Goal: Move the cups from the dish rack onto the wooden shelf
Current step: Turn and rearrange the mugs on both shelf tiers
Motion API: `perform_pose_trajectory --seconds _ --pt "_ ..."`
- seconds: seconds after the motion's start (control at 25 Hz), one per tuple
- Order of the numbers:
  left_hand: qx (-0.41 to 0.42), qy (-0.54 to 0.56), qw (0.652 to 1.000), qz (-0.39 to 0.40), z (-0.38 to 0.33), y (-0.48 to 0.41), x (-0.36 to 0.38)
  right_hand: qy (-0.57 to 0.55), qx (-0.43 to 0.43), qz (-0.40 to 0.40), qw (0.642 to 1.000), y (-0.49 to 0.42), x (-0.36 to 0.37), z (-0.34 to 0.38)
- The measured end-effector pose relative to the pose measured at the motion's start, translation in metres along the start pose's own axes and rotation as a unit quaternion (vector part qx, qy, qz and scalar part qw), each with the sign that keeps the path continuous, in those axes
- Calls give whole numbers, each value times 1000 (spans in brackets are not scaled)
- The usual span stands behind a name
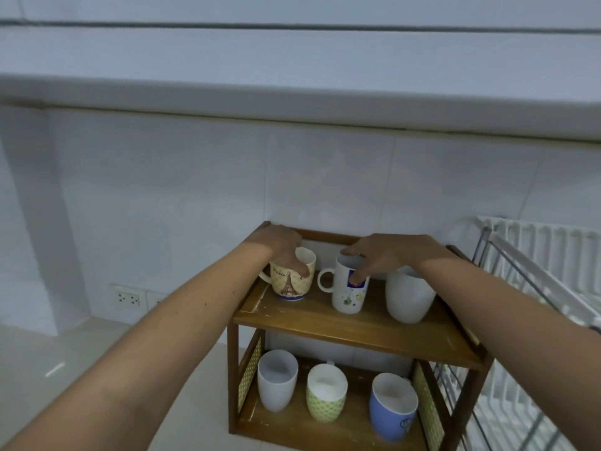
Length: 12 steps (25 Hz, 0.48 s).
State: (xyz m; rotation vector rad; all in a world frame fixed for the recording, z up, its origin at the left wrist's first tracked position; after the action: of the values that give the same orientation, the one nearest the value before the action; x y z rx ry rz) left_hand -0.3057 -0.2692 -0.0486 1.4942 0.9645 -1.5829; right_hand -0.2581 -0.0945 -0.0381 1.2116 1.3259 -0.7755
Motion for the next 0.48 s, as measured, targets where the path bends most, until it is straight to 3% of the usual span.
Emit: perform_pose_trajectory --seconds 0.16,0.24,0.36,0.48 --pt "4 19 1000 7 2 3 3 -30 21 24 999 11 -2 -2" --pt "24 60 998 2 -5 4 2 -44 88 25 995 22 -5 -21" --pt "103 135 985 -18 -37 0 -1 58 203 33 977 37 -2 -51" --pt "128 154 980 7 -68 -6 5 29 203 51 977 38 18 -59"
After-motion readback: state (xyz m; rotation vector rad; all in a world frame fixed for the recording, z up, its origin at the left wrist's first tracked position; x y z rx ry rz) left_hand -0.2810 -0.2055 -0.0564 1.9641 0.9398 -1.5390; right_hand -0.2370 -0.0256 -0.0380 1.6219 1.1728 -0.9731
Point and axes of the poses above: each hand's wrist, its own y-axis away from the middle knuckle, its own x-axis out of the palm, z = x × y, the point moved 4 cm from there along -y, towards the middle knuckle, and after that the axes turned 4 degrees about y, right-handed, at the moved point
